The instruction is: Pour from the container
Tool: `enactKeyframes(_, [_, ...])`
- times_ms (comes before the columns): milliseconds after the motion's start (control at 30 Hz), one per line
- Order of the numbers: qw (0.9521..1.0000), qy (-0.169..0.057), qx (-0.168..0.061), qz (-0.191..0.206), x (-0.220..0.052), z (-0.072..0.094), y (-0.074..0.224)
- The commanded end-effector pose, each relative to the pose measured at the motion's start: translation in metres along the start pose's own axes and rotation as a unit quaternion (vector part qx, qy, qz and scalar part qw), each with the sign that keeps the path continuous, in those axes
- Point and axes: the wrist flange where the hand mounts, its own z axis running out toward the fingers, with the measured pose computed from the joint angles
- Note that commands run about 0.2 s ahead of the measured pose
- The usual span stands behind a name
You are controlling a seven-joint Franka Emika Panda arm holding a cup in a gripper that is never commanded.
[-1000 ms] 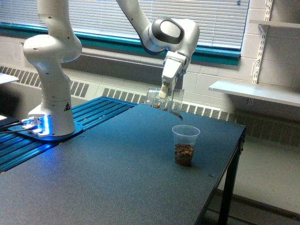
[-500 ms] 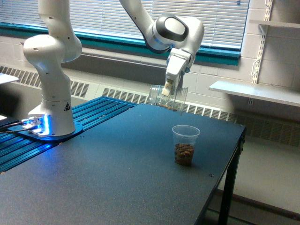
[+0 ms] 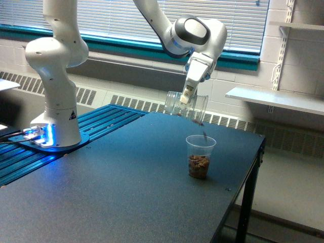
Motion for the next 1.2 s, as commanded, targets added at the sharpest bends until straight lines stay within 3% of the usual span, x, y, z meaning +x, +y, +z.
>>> enactKeyframes(33, [0.9995,0.000,-0.013,-0.030,0.007,0.000,0.002])
enactKeyframes(300, [0.9981,-0.001,-0.022,-0.057,0.014,0.000,0.001])
enactKeyframes(900, [0.9971,-0.009,-0.029,-0.070,0.015,0.002,0.010])
enactKeyframes(1200, [0.9982,-0.010,-0.010,-0.059,0.017,0.005,0.024])
